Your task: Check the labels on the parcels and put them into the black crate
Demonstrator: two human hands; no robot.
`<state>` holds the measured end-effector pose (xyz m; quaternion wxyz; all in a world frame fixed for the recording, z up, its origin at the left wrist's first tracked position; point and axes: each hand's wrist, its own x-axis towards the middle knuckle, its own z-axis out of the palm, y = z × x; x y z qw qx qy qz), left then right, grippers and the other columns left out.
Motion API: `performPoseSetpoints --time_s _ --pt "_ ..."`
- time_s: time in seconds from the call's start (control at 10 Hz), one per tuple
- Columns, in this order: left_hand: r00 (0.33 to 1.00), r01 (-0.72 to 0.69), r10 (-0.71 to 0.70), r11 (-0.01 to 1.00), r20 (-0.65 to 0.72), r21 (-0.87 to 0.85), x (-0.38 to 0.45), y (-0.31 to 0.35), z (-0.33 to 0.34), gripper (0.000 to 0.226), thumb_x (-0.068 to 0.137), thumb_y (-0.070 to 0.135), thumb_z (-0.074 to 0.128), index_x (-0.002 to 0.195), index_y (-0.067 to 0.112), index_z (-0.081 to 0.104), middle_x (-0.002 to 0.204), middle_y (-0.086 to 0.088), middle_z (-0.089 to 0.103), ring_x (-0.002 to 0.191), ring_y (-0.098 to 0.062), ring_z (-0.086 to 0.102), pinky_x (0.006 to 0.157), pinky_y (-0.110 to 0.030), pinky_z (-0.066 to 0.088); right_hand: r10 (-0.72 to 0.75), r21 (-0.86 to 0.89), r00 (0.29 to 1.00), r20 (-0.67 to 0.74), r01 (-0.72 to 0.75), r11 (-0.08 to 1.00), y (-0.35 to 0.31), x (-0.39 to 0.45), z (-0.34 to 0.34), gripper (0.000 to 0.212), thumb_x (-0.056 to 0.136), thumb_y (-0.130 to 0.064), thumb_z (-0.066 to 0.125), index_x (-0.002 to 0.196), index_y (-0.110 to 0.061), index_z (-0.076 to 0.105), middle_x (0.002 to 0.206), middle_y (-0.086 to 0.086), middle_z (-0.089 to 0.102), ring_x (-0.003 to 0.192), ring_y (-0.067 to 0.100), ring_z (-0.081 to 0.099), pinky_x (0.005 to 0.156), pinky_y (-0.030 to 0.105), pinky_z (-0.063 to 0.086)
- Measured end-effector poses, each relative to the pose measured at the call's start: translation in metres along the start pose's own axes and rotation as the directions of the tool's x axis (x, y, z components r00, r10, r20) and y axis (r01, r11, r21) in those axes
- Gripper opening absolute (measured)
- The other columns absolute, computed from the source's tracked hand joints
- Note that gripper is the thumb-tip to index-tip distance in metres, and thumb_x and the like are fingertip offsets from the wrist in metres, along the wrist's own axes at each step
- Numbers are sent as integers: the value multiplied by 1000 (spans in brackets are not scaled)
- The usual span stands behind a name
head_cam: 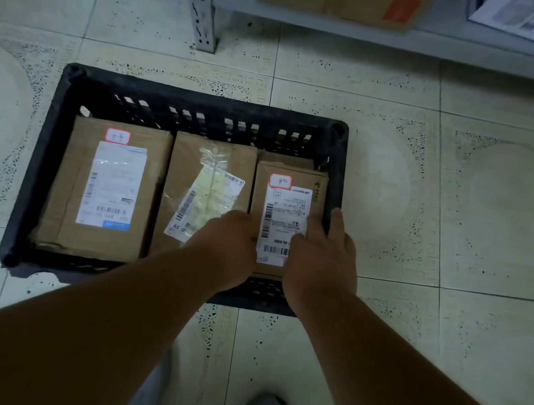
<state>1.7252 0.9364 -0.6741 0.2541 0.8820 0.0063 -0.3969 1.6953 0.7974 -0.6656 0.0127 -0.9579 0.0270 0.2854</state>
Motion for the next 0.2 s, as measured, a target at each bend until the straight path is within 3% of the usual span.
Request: performPoseSetpoints --time_s 0.1,0.2 --pt "1000 -6 2 988 31 156 -5 7 -6 40 89 12 58 129 17 56 135 -3 48 116 -26 55 96 -37 51 -34 -105 997 73 41 994 -2 -1 -2 47 98 -39 50 140 -20 50 164 11 20 151 42 -13 122 58 -3" --pt "995 -33 44 992 -91 121 -24 23 -27 41 88 10 57 127 22 57 126 -3 53 109 -23 57 91 -38 54 -76 -10 997 2 76 997 -6 -13 -29 53 99 -36 49 148 -22 39 166 7 16 153 34 -10 123 53 -5"
